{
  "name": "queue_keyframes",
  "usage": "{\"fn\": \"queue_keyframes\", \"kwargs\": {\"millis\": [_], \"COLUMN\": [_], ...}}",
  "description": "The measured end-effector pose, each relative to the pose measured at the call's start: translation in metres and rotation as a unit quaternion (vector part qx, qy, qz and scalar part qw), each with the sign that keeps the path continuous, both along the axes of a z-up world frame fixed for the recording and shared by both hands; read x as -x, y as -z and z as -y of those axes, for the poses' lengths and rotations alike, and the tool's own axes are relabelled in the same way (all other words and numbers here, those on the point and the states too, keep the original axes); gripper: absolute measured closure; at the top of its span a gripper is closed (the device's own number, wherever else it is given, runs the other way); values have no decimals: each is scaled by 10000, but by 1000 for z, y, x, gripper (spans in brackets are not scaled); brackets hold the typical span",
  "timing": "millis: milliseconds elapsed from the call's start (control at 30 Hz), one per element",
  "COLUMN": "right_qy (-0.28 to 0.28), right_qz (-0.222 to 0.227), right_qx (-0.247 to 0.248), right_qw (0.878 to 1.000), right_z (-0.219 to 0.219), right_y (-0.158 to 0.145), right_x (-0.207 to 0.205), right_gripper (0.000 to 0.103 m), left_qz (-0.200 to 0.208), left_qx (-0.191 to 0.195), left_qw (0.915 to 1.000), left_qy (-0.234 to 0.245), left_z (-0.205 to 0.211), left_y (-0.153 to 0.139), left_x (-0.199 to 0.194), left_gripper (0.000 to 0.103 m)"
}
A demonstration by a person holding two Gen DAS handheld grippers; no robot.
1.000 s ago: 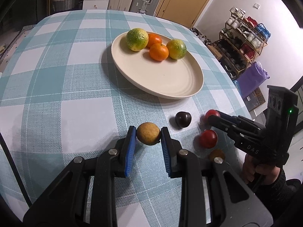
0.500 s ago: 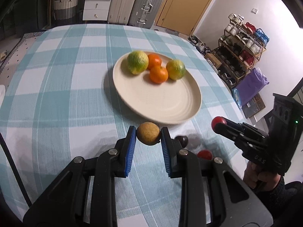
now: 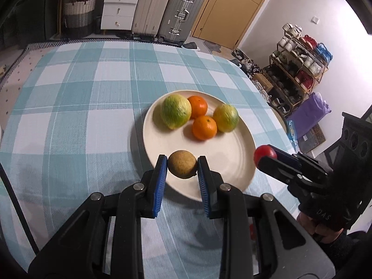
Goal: Organize fruits
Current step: 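Carry the brown fruit and tomato over the cream plate, then lower both fruits onto the plate and open both tools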
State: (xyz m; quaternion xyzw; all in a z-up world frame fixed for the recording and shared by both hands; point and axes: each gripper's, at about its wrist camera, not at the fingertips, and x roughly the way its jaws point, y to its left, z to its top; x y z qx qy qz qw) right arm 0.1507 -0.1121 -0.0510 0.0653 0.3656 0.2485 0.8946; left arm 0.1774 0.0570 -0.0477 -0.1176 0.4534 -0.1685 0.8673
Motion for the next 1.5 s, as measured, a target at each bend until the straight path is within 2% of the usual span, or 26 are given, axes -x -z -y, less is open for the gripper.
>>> {"fn": "queue_keyframes", "kwargs": {"millis": [233,467,700,867,1133,1267,1333,1367,1400,1500], "right_qy": [-238,-371,-462,-445,-478,-429,-401,-413,-428,-396], "right_qz": [15,-105,-168,-155,-225,-206,-162,-79,-2,184], "right_qx": [10,106,263,418,412,414,414,390,382,459], "right_qw": [9997,9992,9984,9980,9978,9980,9982,9984,9984,9980], "right_z": [-22,-43,-51,-52,-54,-55,-53,-52,-51,-44], "right_y": [-2,12,25,30,38,38,33,30,27,18], "right_x": [-40,-65,-72,-77,-82,-82,-78,-74,-70,-58], "right_gripper": [76,76,76,76,76,70,61,50,45,43], "left_qz": [-76,-53,-234,-415,-441,-494,-433,-397,-385,-328], "left_qx": [66,156,278,203,377,357,318,304,324,302], "left_qw": [9999,9998,9993,9989,9983,9981,9985,9987,9987,9987], "left_qy": [1,-74,51,-54,-19,-77,-87,-106,-118,-239], "left_z": [-3,-11,-8,-9,-10,-12,-12,-12,-13,-16], "left_y": [9,14,26,36,39,37,33,30,28,21], "left_x": [-33,-60,-76,-80,-85,-87,-84,-82,-80,-72], "left_gripper": [79,79,79,79,79,79,79,78,78,78]}}
